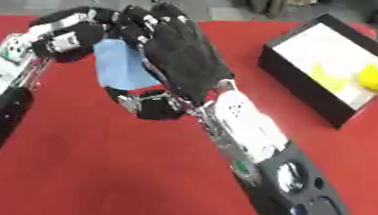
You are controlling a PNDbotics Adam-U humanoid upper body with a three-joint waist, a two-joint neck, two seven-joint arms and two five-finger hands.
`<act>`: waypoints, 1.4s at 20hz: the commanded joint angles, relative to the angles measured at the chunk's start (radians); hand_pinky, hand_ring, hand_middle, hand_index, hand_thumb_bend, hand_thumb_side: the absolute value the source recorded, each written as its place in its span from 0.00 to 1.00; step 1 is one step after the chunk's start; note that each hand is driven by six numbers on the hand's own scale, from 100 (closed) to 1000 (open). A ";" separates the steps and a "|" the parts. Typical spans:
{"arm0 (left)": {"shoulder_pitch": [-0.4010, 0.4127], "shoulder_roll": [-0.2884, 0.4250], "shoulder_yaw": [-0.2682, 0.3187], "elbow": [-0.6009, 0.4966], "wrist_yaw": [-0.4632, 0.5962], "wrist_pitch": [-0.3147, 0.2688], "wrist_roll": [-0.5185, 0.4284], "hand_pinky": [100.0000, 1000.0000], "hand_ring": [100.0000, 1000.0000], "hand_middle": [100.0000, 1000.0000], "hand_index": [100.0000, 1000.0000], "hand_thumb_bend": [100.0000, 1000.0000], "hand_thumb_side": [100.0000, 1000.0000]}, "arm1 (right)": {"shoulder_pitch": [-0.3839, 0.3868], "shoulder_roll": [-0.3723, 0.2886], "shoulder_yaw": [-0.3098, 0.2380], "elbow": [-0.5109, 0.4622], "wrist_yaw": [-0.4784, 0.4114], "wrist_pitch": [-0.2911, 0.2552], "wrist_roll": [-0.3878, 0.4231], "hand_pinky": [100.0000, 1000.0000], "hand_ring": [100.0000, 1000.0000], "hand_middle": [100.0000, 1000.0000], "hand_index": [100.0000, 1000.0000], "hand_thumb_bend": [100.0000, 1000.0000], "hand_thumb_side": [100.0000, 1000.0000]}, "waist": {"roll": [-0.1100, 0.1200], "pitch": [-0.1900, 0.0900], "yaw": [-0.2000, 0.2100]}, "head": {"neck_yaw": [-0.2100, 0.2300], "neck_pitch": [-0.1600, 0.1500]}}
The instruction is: Pick up the objects with one hand, pass them to the other hand, and then place them into the box on the other side of the table.
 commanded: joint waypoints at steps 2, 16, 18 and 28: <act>0.004 0.032 0.099 -0.038 0.035 0.048 -0.009 0.71 0.45 0.45 0.72 0.35 0.82 | 0.005 -0.055 -0.058 -0.005 0.031 0.020 -0.029 0.73 0.42 0.38 0.19 0.00 0.03 | -0.002 -0.014 0.002 | -0.026 -0.003; 0.044 0.056 0.268 0.025 -0.038 0.126 -0.009 0.70 0.46 0.45 0.71 0.27 0.94 | 0.013 -0.107 -0.127 -0.053 0.041 0.068 -0.076 0.70 0.40 0.37 0.19 0.00 0.02 | -0.002 -0.013 0.003 | -0.064 -0.016; 0.056 0.069 0.300 0.026 -0.048 0.120 -0.009 0.70 0.45 0.45 0.70 0.24 0.93 | 0.022 -0.127 -0.154 -0.029 0.028 0.107 -0.090 0.65 0.37 0.36 0.21 0.00 0.00 | -0.002 -0.013 0.003 | -0.065 -0.015; 0.181 0.093 0.561 -0.157 0.021 0.135 0.036 0.69 0.45 0.45 0.70 0.22 0.79 | -0.002 -0.280 -0.419 0.494 -0.293 0.468 -0.350 0.43 0.30 0.39 0.47 0.00 0.07 | 0.006 -0.011 0.031 | -0.100 -0.021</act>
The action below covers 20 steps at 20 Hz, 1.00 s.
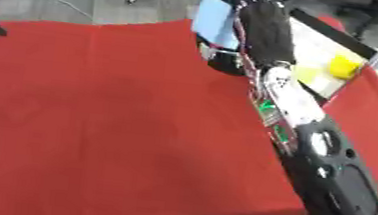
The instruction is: Pick up the objects with one hand, pass them to the other hand, and then place them into the box on the other side of the table.
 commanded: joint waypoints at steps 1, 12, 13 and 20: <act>0.016 0.019 0.067 -0.107 0.038 0.017 0.048 0.69 0.46 0.45 0.70 0.22 0.78 | -0.052 -0.060 -0.086 0.193 -0.124 0.079 -0.094 0.44 0.32 0.42 0.55 0.00 0.13 | 0.002 -0.011 0.009 | -0.017 -0.012; 0.129 -0.065 0.128 -0.392 0.081 0.150 0.178 0.69 0.46 0.45 0.70 0.23 0.74 | -0.175 -0.206 -0.113 0.460 0.221 -0.003 0.427 1.00 1.00 1.00 1.00 0.68 0.74 | 0.001 -0.011 0.042 | -0.041 -0.023; 0.136 -0.070 0.130 -0.405 0.080 0.157 0.182 0.69 0.46 0.45 0.70 0.23 0.74 | -0.171 -0.218 -0.122 0.421 0.263 -0.010 0.451 1.00 1.00 1.00 1.00 0.68 0.74 | 0.000 -0.013 0.042 | -0.039 -0.024; 0.176 -0.120 0.146 -0.479 0.056 0.191 0.227 0.69 0.47 0.45 0.70 0.21 0.72 | -0.060 -0.206 -0.202 -0.008 0.473 -0.006 0.337 0.93 0.85 0.91 0.99 0.55 0.68 | -0.001 -0.020 0.039 | 0.110 0.000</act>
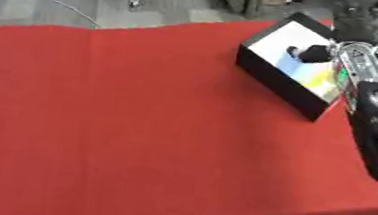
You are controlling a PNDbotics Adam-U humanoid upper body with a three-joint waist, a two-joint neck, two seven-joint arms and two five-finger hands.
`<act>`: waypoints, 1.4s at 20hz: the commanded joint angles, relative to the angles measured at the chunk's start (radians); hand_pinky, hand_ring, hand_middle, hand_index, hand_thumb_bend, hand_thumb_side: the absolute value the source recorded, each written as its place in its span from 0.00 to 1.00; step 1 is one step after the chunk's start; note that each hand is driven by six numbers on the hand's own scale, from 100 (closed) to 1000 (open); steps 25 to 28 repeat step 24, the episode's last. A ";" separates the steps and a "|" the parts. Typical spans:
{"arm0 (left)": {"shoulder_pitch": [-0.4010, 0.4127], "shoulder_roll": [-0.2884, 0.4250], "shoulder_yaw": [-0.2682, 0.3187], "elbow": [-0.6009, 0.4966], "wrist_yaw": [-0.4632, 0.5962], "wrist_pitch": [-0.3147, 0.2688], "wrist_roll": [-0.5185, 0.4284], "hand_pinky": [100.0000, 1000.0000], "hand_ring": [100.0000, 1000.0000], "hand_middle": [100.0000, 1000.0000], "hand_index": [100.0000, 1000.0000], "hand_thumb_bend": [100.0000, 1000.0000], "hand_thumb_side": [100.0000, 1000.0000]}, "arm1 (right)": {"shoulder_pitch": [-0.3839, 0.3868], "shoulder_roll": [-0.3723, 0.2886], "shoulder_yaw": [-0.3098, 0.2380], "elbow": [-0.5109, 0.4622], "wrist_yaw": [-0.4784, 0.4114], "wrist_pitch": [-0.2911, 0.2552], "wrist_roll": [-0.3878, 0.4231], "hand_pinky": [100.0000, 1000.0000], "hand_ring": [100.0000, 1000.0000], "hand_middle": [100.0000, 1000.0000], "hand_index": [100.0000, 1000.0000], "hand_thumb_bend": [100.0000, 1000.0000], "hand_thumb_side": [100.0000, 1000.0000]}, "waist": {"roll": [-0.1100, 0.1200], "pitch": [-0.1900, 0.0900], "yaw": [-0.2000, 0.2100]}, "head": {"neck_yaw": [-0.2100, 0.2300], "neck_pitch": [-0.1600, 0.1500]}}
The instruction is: Pick up the objects with one hand, pass them to the other hand, and then place them into the box on the other side of the table.
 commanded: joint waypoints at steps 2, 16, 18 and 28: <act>0.002 -0.025 0.015 -0.067 -0.019 0.014 0.053 0.69 0.47 0.45 0.70 0.21 0.70 | 0.059 0.032 -0.046 -0.266 0.089 0.018 -0.112 0.88 0.82 0.89 0.99 0.47 0.64 | -0.001 -0.020 -0.002 | 0.117 0.014; 0.047 -0.133 0.016 -0.098 -0.004 -0.024 0.161 0.70 0.51 0.48 0.71 0.22 0.71 | 0.343 0.382 0.020 -0.651 -0.166 0.011 -0.542 0.63 0.63 0.78 1.00 0.39 0.56 | -0.009 -0.010 -0.021 | 0.167 0.016; 0.071 -0.147 0.017 -0.098 -0.023 -0.027 0.150 0.71 0.51 0.48 0.71 0.22 0.74 | 0.373 0.412 0.054 -0.637 -0.242 -0.014 -0.588 0.60 0.61 0.78 1.00 0.39 0.55 | -0.009 -0.011 -0.025 | 0.153 0.016; 0.138 -0.185 0.037 -0.098 -0.093 -0.013 0.129 0.72 0.52 0.49 0.71 0.17 0.81 | 0.400 0.438 0.098 -0.570 -0.379 -0.069 -0.670 0.57 0.57 0.76 1.00 0.36 0.54 | -0.009 -0.012 -0.023 | 0.109 0.016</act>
